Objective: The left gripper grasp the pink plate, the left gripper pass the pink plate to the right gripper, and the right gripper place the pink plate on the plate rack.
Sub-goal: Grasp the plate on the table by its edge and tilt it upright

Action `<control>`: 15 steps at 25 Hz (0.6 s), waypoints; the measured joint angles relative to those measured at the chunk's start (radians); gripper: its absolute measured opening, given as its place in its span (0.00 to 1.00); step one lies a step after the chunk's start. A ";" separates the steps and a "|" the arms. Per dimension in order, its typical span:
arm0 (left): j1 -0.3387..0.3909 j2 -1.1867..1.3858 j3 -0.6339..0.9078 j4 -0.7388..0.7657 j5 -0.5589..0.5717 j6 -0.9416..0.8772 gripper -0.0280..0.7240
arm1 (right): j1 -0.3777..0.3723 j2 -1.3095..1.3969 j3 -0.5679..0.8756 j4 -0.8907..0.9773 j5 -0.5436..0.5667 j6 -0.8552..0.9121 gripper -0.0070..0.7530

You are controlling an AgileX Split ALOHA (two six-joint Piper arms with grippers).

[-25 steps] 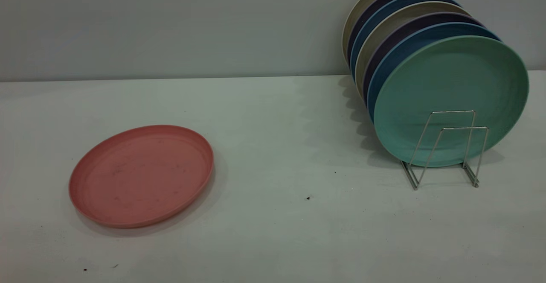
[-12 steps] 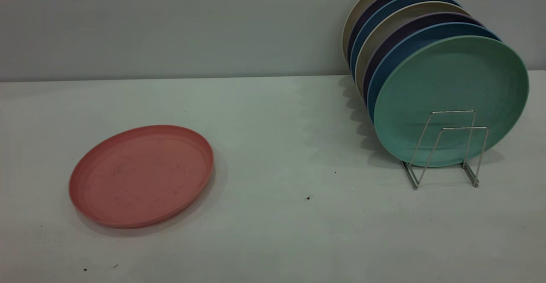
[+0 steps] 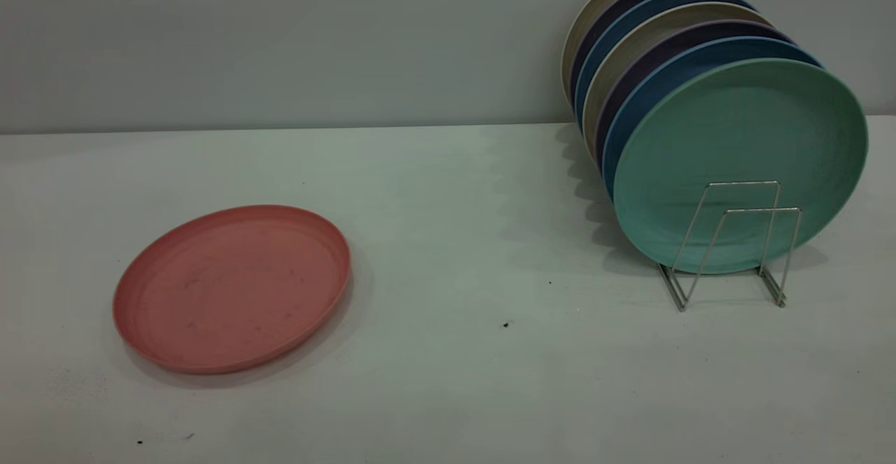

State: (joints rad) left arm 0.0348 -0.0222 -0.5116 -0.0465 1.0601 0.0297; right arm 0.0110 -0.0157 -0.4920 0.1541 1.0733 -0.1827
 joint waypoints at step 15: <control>0.000 0.367 -0.015 -0.225 -0.185 0.020 0.76 | 0.000 0.275 -0.004 0.306 -0.251 -0.308 0.60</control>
State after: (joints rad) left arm 0.0348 0.3449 -0.5266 -0.2714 0.8749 0.0498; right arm 0.0110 0.2590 -0.4964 0.4597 0.8219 -0.4904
